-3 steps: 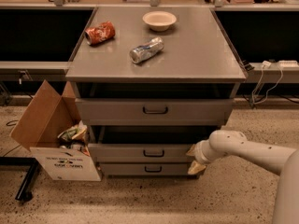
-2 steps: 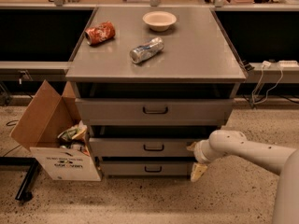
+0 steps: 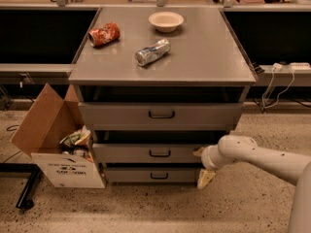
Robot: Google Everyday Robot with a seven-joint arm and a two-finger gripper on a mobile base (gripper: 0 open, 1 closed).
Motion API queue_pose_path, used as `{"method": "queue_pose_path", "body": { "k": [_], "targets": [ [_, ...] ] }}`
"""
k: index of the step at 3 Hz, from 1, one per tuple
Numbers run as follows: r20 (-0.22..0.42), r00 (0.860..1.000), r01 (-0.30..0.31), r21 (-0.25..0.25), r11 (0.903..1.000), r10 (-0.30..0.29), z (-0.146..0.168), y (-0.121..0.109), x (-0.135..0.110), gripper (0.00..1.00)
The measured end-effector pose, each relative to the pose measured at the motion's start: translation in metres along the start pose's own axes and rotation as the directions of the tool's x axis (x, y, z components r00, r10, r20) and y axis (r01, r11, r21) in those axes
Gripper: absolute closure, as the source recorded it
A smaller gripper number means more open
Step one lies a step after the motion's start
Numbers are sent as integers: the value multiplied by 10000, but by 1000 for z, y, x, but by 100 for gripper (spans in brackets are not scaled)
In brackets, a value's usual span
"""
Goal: Close middle drawer
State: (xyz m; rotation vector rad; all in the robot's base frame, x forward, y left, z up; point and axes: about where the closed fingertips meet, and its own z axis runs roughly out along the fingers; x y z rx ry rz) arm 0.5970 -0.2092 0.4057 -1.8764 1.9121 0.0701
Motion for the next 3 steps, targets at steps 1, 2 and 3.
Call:
{"method": "queue_pose_path", "body": {
  "k": [1,2,3],
  "targets": [
    [84,9997,237,443,9987,-241,-25,-1,-19,0],
    [168,9992,353,759,9965,-367,-44,0,-30,0],
    [151,9986,493,1129,9924,-513,-69,3,-38,0]
  ]
}}
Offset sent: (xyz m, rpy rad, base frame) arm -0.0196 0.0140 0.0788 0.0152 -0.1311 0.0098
